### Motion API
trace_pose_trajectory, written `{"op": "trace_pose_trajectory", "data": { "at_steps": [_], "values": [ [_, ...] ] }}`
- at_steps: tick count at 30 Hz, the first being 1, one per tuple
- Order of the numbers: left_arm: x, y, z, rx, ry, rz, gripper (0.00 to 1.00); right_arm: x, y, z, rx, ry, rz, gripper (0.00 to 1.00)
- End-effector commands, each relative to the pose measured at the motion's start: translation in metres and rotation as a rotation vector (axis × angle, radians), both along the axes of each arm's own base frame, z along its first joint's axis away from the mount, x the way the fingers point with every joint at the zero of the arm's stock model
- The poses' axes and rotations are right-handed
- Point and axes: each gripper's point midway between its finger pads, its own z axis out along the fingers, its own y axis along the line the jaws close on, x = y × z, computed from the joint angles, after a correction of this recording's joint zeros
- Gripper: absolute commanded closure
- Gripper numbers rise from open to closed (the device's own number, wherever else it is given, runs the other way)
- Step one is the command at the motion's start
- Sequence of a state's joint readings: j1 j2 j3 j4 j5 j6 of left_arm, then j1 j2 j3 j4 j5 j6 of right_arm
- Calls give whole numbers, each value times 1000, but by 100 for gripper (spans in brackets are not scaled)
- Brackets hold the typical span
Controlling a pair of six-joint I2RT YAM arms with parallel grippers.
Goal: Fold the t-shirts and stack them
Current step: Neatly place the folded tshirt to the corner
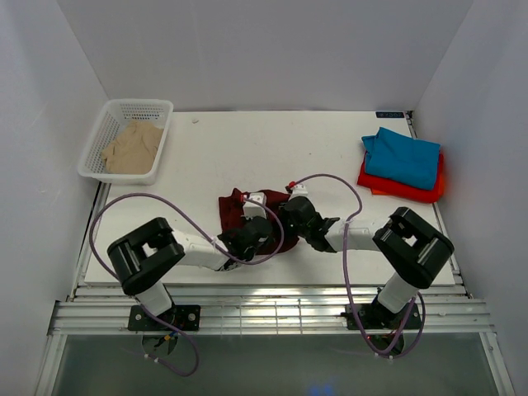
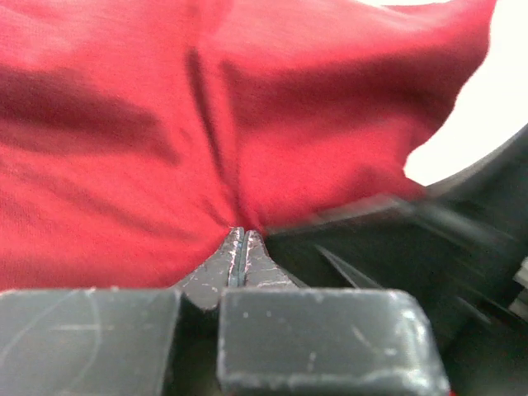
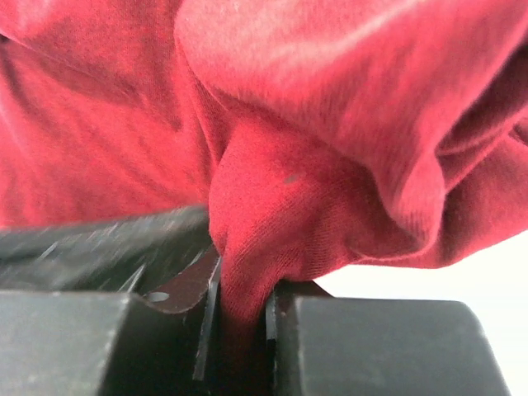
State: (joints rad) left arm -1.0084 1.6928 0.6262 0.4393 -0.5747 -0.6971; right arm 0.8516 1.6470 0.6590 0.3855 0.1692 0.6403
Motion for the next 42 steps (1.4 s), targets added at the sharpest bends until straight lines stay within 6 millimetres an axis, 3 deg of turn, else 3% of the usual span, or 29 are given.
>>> {"op": "trace_pose_trajectory", "data": {
  "at_steps": [1,2,3,6,7,10,13,19,20,22,23,30,31,33,34,38,42],
  "values": [
    [-15,-24,59,-123,-76,-111,100,-20,-39,-28,-242,75,-12,92],
    [-16,-17,77,-134,-99,-102,100,-11,-48,-20,-289,26,-41,92],
    [-15,-12,87,-123,-119,-95,100,0,-46,2,-279,-21,-57,92],
    [-16,5,123,-136,-177,-68,100,18,-65,25,-369,-76,-85,92],
    [-17,10,130,-142,-190,-62,100,29,-64,44,-360,-114,-100,92],
    [-23,28,154,-182,-226,-40,100,56,-80,71,-400,-168,-128,92],
    [-30,46,163,-199,-241,-16,100,82,-96,90,-431,-207,-147,92],
    [-36,80,149,-147,-208,73,100,127,-136,108,-505,-243,-192,92],
    [-38,84,149,-154,-205,82,100,140,-145,118,-515,-265,-199,92],
    [-40,89,141,-146,-195,95,100,156,-155,121,-530,-269,-202,92],
    [-41,90,139,-151,-188,102,100,170,-164,133,-529,-292,-207,92],
    [-45,96,106,-104,-112,131,100,232,-210,165,-561,-356,-223,92],
    [-46,96,104,-111,-103,135,100,243,-213,183,-552,-391,-235,92],
    [-47,98,98,-102,-91,141,100,256,-231,183,-569,-374,-236,92],
    [-47,99,97,-104,-87,148,100,265,-236,200,-565,-401,-250,92],
    [-49,105,90,-83,-73,169,100,279,-269,213,-586,-403,-281,92],
    [-50,107,86,-80,-64,177,100,281,-301,227,-583,-395,-315,92]
  ]
}}
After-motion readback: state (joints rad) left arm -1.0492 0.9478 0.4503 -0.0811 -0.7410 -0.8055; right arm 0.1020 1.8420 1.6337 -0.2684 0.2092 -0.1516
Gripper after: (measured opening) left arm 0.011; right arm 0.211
